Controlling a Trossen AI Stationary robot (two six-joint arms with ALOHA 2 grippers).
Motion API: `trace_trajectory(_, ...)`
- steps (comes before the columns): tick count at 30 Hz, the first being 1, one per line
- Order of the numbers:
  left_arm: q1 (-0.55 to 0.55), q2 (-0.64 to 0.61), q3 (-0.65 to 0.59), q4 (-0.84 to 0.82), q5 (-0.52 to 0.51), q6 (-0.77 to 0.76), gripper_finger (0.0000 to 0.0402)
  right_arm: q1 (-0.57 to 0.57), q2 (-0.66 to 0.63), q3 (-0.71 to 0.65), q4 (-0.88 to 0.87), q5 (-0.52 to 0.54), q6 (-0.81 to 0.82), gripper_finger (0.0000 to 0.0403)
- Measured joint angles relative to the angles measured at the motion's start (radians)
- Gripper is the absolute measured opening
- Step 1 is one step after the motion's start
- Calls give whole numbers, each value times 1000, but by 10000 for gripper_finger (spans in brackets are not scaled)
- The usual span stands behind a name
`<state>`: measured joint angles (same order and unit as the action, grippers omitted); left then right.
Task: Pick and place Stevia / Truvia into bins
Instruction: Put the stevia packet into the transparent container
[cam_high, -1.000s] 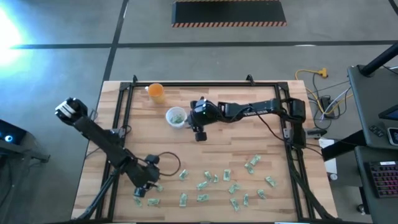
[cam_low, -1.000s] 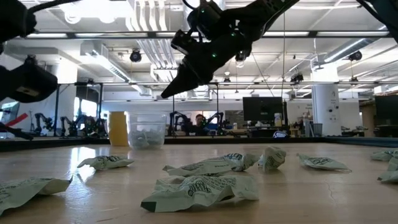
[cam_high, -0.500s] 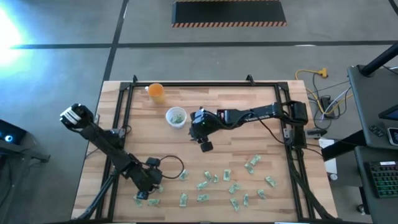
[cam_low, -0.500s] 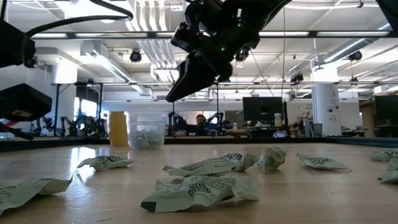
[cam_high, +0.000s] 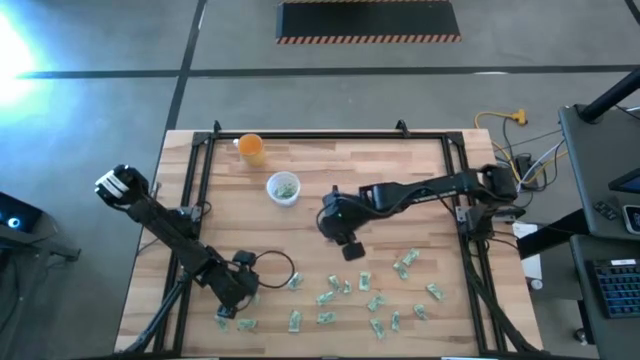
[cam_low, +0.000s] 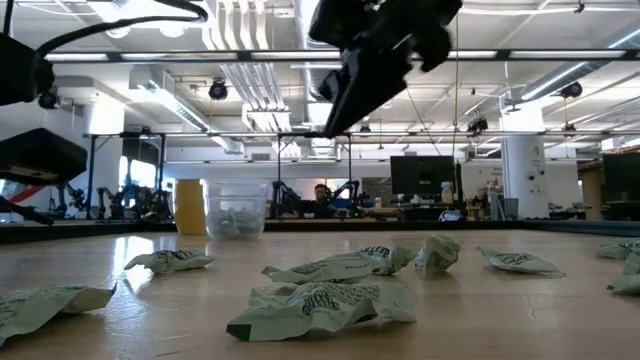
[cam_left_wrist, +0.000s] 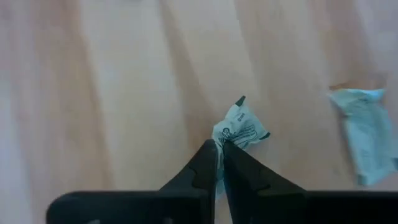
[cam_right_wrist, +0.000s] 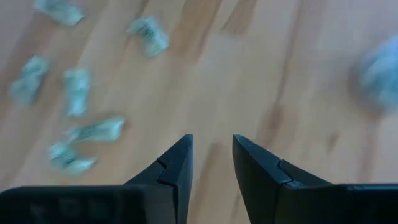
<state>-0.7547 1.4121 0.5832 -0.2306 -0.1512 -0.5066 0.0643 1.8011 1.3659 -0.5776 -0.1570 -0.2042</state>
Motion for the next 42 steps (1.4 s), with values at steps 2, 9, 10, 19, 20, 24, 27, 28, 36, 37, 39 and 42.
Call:
trace_trajectory(2, 0, -6, 12, -32, -65, 29, 2, 24, -13, -4, -86, 0, 70, 100)
trace_trajectory(9, 3, -73, 51, -143, -370, 144, 1, 122, -34, -72, -205, 1, 261, 93)
trace_trajectory(10, 3, -85, 56, -145, -414, 165, 1, 135, -34, -84, -211, 1, 287, 93)
trace_trajectory(19, 36, -238, 52, -154, -796, 374, 1, 236, -34, -209, -135, 119, 399, 93)
trace_trajectory(20, 51, -254, 51, -155, -819, 397, 1, 241, -34, -226, -108, 120, 399, 92)
trace_trajectory(24, 148, -312, 50, -151, -844, 482, 1, 248, -34, -282, -10, 124, 399, 91)
trace_trajectory(27, 248, -336, 50, -144, -845, 534, 1, 248, -34, -314, 23, 124, 408, 95)
trace_trajectory(28, 282, -341, 49, -143, -845, 547, 1, 248, -34, -323, 37, 124, 412, 95)
trace_trajectory(36, 546, -347, 49, -7, -709, 750, 1, 248, -42, -371, 60, 124, 438, 102)
trace_trajectory(37, 578, -347, 49, 17, -673, 775, 1, 248, -43, -374, 72, 123, 438, 103)
trace_trajectory(39, 639, -346, 49, 58, -616, 815, 1, 248, -43, -377, 100, 112, 438, 105)
trace_trajectory(42, 727, -342, 49, 92, -546, 863, 1, 248, -46, -380, 152, 66, 437, 109)
